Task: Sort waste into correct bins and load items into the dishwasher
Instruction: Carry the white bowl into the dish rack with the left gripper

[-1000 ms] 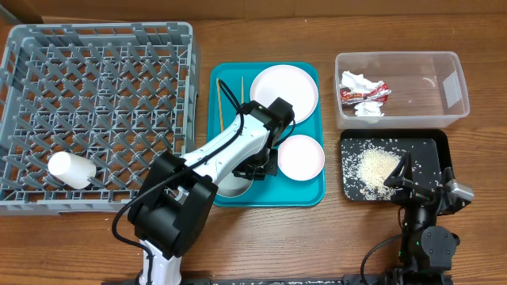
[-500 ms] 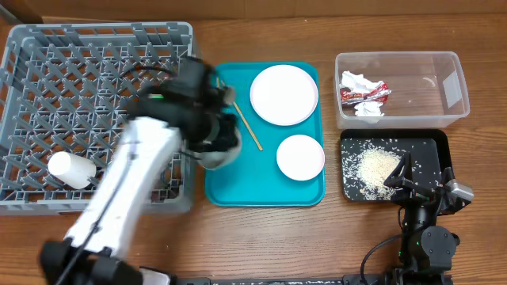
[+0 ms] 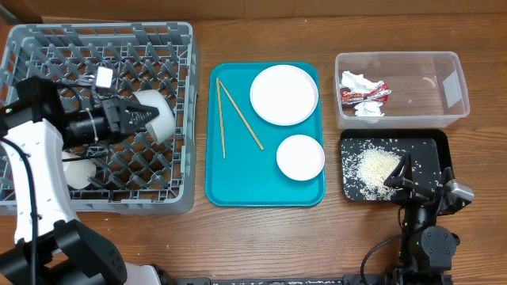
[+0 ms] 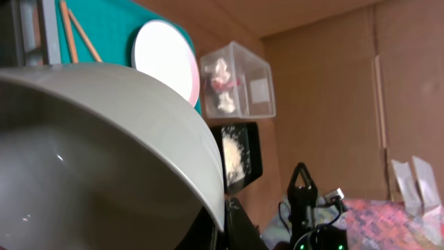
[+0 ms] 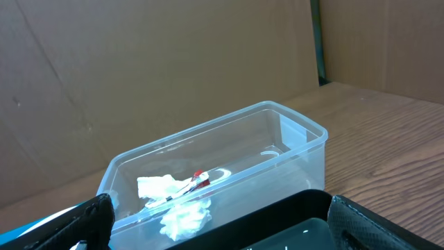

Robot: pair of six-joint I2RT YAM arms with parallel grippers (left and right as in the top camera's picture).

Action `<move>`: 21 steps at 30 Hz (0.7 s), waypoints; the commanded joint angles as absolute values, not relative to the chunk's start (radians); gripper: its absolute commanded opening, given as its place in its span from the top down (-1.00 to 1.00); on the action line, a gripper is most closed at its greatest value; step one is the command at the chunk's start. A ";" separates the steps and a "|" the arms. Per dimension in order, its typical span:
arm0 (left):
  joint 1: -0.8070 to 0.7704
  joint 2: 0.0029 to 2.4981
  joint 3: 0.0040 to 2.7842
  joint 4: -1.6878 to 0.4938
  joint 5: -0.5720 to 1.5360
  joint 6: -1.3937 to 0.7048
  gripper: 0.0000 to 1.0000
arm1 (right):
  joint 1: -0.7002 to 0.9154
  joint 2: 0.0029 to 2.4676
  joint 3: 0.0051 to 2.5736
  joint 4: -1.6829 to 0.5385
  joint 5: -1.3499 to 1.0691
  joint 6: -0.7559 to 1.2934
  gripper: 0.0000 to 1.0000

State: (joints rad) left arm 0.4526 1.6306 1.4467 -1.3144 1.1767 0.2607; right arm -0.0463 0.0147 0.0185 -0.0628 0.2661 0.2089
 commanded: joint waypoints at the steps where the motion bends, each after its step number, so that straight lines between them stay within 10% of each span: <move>1: 0.517 1.645 1.451 -1.251 1.291 0.235 0.92 | -0.054 0.003 0.008 -0.056 0.268 0.209 -1.00; 21: 0.572 1.645 1.451 -0.986 1.055 0.204 0.92 | -0.054 0.003 0.008 -0.056 0.268 0.209 -1.00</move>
State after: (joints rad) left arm 0.5758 1.6390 1.4460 -0.9676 1.1751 0.1154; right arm -0.0463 0.0147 0.0185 -0.0631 0.2661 0.2085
